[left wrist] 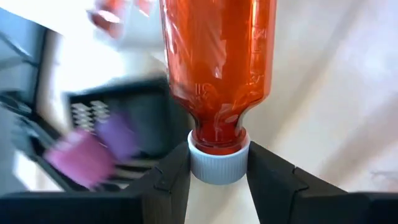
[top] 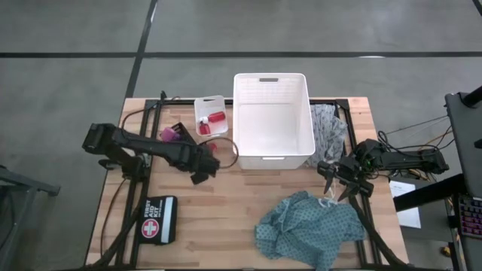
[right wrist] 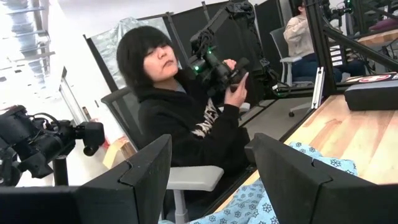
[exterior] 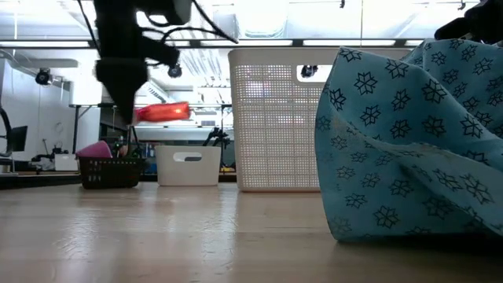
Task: Pick & Place Medicine items
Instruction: Put the red pill bottle into the white bin
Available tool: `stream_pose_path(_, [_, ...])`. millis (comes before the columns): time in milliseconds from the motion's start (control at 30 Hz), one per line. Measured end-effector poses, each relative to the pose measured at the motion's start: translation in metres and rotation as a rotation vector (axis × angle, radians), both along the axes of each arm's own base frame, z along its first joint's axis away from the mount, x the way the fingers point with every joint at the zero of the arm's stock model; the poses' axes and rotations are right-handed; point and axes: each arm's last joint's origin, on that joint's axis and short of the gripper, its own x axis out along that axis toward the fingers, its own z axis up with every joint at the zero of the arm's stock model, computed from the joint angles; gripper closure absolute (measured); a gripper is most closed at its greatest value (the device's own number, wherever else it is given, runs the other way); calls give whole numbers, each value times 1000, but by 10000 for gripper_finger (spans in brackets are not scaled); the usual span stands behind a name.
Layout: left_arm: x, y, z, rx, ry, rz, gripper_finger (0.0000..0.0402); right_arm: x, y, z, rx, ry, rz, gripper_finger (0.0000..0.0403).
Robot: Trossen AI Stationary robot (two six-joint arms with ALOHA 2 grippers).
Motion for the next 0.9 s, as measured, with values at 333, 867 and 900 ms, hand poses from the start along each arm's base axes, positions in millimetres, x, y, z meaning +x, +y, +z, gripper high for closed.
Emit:
stream_pose_path(333, [6,75,18,105,14,64,265,0,0,0,0,0,0,179])
stream_pose_path(867, [-4,182,20,46,-244,240,265,0,0,0,0,0,0,179])
stream_pose_path(900, [-6,187,20,41,-251,244,265,0,0,0,0,0,0,179])
